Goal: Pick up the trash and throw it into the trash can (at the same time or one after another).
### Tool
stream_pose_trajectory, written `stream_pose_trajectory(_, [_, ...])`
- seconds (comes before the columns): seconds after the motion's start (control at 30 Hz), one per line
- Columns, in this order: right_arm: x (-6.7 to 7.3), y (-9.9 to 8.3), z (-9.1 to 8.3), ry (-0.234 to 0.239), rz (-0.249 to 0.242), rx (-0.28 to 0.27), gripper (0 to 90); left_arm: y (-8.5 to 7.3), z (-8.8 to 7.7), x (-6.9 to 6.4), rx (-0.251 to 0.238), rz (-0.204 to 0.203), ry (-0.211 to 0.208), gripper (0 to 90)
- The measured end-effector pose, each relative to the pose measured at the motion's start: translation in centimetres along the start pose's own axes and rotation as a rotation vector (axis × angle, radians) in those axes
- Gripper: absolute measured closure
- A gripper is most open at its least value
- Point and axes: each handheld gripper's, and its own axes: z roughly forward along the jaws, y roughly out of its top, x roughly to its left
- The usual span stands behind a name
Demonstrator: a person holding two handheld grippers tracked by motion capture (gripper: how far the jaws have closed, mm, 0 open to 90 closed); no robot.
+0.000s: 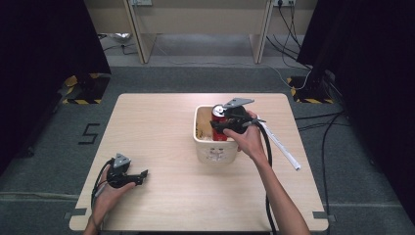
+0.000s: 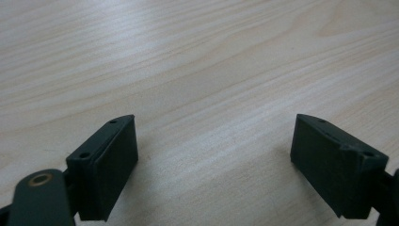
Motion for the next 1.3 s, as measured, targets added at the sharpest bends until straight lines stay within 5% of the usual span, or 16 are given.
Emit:
stream_pose_trajectory(0.63, [-0.2,-0.6,0.4,0.015,0.001,0.026,33.1,0.0,0.0,0.0,0.000,0.000,0.000,14.8])
stream_pose_trajectory(0.8, [-0.1,-0.7,0.3,0.018,-0.001,0.037,23.4,0.0,0.0,0.0,0.000,0.000,0.000,14.8])
stream_pose_trajectory(1.3, [-1.4,-0.2,-2.9,-0.023,0.022,-0.044,20.6,0.0,0.0,0.0,0.000,0.000,0.000,14.8])
